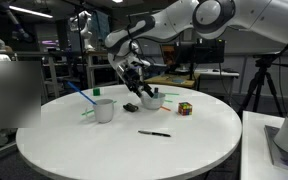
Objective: Take the pen from the white cup and put it on the table
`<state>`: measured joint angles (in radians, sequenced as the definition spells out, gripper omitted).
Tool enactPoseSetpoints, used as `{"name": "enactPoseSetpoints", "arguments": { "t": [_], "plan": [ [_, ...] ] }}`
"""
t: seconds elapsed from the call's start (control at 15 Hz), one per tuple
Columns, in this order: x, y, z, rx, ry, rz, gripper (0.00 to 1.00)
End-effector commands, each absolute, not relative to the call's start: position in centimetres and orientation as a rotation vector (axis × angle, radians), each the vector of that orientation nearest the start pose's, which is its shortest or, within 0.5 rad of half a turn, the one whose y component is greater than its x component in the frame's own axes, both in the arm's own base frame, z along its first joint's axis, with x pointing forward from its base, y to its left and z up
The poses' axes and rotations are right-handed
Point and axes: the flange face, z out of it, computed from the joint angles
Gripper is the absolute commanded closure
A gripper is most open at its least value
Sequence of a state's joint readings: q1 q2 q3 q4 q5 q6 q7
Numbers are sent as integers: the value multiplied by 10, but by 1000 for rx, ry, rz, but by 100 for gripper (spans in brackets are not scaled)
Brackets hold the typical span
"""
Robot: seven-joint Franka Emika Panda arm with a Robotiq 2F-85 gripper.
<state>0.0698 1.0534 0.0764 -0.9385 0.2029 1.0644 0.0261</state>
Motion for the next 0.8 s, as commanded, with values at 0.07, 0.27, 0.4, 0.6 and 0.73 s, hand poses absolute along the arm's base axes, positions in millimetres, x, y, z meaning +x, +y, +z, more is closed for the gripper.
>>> {"name": "enactPoseSetpoints", "arguments": {
  "t": [0.07,0.27,0.4,0.6,0.73],
  "plan": [
    [679,109,283,-2838,-143,1186,0],
    [690,102,327,-2990,-109,1029,0],
    [698,100,353,-3069,-97,899,0],
    [709,101,386,-3158,-56,665,0],
    [714,105,409,-3195,-23,512,0]
  ]
}}
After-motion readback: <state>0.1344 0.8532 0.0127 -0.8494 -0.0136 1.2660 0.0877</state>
